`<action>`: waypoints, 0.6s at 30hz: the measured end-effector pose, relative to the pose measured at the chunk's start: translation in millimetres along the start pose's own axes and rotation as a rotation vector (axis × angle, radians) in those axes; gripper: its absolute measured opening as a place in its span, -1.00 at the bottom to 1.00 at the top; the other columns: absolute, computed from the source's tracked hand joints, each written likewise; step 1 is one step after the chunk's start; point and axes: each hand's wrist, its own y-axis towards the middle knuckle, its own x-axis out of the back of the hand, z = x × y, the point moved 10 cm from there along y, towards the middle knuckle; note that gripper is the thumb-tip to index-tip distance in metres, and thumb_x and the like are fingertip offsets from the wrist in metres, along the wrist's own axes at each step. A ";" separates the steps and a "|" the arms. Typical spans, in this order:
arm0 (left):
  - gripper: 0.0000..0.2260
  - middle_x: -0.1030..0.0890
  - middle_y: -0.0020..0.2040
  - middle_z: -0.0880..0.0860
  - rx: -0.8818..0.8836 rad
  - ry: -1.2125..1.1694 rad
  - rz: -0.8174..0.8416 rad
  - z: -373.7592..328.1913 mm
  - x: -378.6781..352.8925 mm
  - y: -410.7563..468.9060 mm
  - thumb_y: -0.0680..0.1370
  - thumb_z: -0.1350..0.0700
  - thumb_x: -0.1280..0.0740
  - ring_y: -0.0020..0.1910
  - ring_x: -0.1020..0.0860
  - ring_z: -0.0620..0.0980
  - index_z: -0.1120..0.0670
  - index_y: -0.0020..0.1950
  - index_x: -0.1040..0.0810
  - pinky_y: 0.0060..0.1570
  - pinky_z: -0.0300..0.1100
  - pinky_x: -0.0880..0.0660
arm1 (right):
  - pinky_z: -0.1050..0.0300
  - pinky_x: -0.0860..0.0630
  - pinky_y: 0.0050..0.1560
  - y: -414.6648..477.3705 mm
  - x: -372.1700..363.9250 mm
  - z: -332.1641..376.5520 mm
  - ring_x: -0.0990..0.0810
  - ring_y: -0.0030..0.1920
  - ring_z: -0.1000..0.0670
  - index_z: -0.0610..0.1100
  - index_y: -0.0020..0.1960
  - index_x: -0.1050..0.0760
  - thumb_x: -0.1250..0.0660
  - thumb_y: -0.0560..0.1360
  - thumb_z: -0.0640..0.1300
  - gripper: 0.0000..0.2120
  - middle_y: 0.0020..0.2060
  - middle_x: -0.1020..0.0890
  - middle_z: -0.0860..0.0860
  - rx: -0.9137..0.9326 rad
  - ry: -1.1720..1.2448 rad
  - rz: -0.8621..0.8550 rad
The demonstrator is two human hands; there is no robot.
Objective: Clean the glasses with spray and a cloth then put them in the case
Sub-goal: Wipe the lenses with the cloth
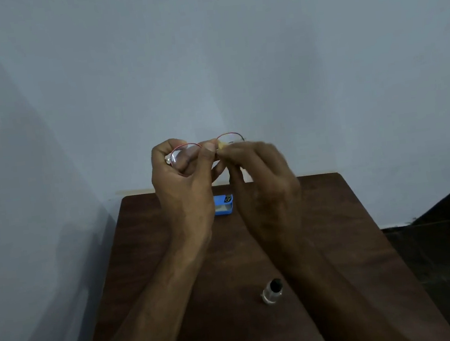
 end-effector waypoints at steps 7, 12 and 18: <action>-0.68 -0.77 -0.13 -0.02 -0.053 0.068 0.033 -5.1 -4.7 -2.1 0.59 0.31 -0.47 -0.07 -0.78 0.03 0.32 0.24 -0.42 -0.03 -0.04 -0.73 | 0.08 -0.63 0.14 10.6 4.3 -18.0 -0.68 0.11 -0.07 -0.24 0.13 -0.70 -0.46 0.60 -0.32 -0.88 0.12 -0.71 -0.08 -0.078 0.019 -0.062; -0.70 -0.77 -0.07 -0.05 -0.115 0.220 0.083 -9.2 -9.5 -5.0 0.60 0.24 -0.47 -0.05 -0.78 -0.05 0.27 0.22 -0.42 0.00 -0.06 -0.72 | -0.02 -0.67 0.06 10.7 8.9 -27.1 -0.70 0.05 -0.07 -0.22 0.12 -0.70 -0.47 0.60 -0.30 -0.88 0.06 -0.73 -0.04 -0.116 0.056 -0.087; -0.72 -0.77 -0.05 0.05 -0.151 0.270 0.106 -7.0 -7.1 -5.3 0.57 0.22 -0.51 -0.03 -0.77 -0.02 0.08 0.13 -0.43 0.08 0.15 -0.70 | -0.02 -0.65 -0.05 10.0 2.7 -16.2 -0.70 -0.07 -0.06 -0.21 0.07 -0.68 -0.51 0.56 -0.29 -0.90 -0.03 -0.73 -0.01 -0.111 0.092 -0.039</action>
